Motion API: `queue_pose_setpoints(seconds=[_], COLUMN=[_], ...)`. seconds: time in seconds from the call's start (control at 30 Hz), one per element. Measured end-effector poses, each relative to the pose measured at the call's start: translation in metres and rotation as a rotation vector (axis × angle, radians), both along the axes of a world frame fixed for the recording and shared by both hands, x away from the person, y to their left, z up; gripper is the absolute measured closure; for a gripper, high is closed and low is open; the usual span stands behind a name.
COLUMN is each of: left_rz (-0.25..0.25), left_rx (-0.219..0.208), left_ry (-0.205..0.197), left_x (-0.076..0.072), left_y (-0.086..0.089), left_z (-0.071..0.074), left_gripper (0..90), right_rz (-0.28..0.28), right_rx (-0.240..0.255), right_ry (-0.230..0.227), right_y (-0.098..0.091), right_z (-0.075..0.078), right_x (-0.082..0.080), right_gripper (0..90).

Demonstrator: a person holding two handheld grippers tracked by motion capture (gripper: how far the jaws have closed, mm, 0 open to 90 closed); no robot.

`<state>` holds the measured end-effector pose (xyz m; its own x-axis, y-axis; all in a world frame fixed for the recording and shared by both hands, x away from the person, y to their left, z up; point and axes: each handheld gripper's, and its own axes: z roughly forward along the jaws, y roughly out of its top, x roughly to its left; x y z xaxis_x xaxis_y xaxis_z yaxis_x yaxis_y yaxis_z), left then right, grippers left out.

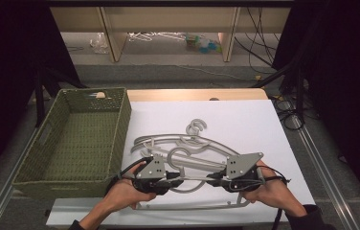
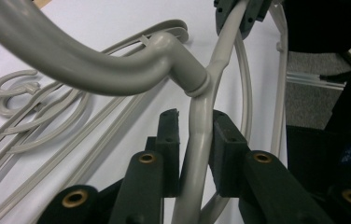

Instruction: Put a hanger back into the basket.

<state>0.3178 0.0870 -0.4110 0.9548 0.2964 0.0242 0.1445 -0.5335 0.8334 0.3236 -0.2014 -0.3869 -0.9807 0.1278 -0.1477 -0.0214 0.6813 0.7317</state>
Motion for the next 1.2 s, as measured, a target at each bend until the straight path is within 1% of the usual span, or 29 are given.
queue_pose_setpoints(seconds=[0.03,0.07,0.1,0.13,0.17,0.2,0.23,0.27,0.3,0.33,0.37,0.4,0.43,0.47,0.5,0.53,0.67,0.7,0.73,0.77,0.87,0.9,0.93,1.0,1.03,1.07,1.1,1.13,1.2], left_rz=[0.001,0.011,0.016,0.016,0.026,0.034,0.034,0.058,0.058,0.062,0.064,0.094,0.094,0.105,0.105,0.125,0.155,0.167,0.171,0.182,0.191,0.194,0.205,0.209,0.208,0.210,0.216,0.218,0.228], left_rx=[-0.008,-0.005,0.008,0.008,0.027,0.034,0.034,0.031,0.031,0.039,0.054,0.037,0.037,0.010,0.010,0.007,0.010,0.013,0.020,0.026,0.025,0.034,0.028,0.024,0.018,0.017,0.010,0.001,-0.012], left_ry=[0.012,0.020,0.023,0.023,0.029,0.037,0.037,0.058,0.058,0.053,0.040,0.053,0.053,0.068,0.068,0.078,0.084,0.088,0.092,0.095,0.094,0.090,0.086,0.084,0.080,0.078,0.071,0.070,0.062], left_x=[0.000,0.000,0.000,0.000,0.000,0.001,0.001,0.002,0.002,0.002,0.003,0.004,0.004,0.006,0.006,0.007,0.007,0.008,0.009,0.011,0.012,0.012,0.012,0.012,0.012,0.012,0.011,0.011,0.011], left_y=[0.000,0.001,0.001,0.001,0.001,0.001,0.001,0.003,0.003,0.003,0.004,0.007,0.007,0.010,0.010,0.014,0.019,0.022,0.024,0.028,0.032,0.034,0.037,0.039,0.041,0.043,0.045,0.048,0.053], left_z=[0.000,0.000,0.000,0.000,-0.001,-0.002,-0.002,-0.004,-0.004,-0.004,-0.004,-0.003,-0.003,0.001,0.001,0.006,0.013,0.015,0.018,0.022,0.025,0.028,0.033,0.036,0.038,0.041,0.043,0.046,0.052], left_gripper=[76.6,76.9,77.3,77.8,78.5,79.3,79.6,79.2,79.3,79.3,79.1,79.1,79.1,79.1,79.2,79.2,79.2,79.2,79.2,79.2,79.2,79.2,79.2,79.2,79.2,79.2,79.2,79.2,79.1], right_rz=[-0.001,-0.012,-0.030,-0.030,-0.059,-0.088,-0.088,-0.152,-0.152,-0.181,-0.204,-0.241,-0.241,-0.266,-0.266,-0.271,-0.286,-0.290,-0.288,-0.289,-0.289,-0.288,-0.283,-0.285,-0.269,-0.269,-0.270,-0.270,-0.264], right_rx=[0.005,0.010,0.017,0.017,0.026,0.031,0.031,0.033,0.033,0.046,0.058,0.084,0.084,0.102,0.102,0.123,0.141,0.157,0.160,0.156,0.151,0.150,0.140,0.139,0.123,0.123,0.126,0.126,0.131], right_ry=[-0.010,-0.009,-0.011,-0.011,-0.013,-0.014,-0.014,-0.034,-0.034,-0.045,-0.045,-0.047,-0.047,-0.043,-0.043,-0.044,-0.050,-0.043,-0.035,-0.030,-0.029,-0.025,-0.019,-0.013,0.002,0.002,0.015,0.015,0.030], right_y=[0.000,0.000,0.000,0.000,-0.001,-0.001,-0.001,-0.002,-0.002,-0.002,-0.003,-0.004,-0.004,-0.004,-0.004,-0.004,-0.005,-0.006,-0.007,-0.007,-0.008,-0.008,-0.008,-0.008,-0.009,-0.009,-0.010,-0.010,-0.011], right_z=[0.000,0.000,0.000,0.000,0.001,0.002,0.002,0.004,0.004,0.005,0.006,0.008,0.008,0.011,0.011,0.013,0.016,0.017,0.017,0.016,0.014,0.012,0.009,0.007,0.004,0.004,0.001,0.001,-0.005], right_x=[0.001,0.000,0.001,0.001,0.002,0.002,0.002,0.003,0.003,0.003,0.004,0.004,0.004,0.003,0.003,0.001,-0.003,-0.007,-0.008,-0.011,-0.015,-0.016,-0.019,-0.021,-0.023,-0.023,-0.026,-0.026,-0.028], right_gripper=[80.4,79.0,77.2,77.2,72.8,67.2,67.2,58.5,58.5,54.0,50.8,45.6,45.6,42.9,42.9,42.5,41.4,41.2,40.9,40.8,40.9,41.0,41.0,41.0,41.2,41.2,41.1,41.1,40.3])
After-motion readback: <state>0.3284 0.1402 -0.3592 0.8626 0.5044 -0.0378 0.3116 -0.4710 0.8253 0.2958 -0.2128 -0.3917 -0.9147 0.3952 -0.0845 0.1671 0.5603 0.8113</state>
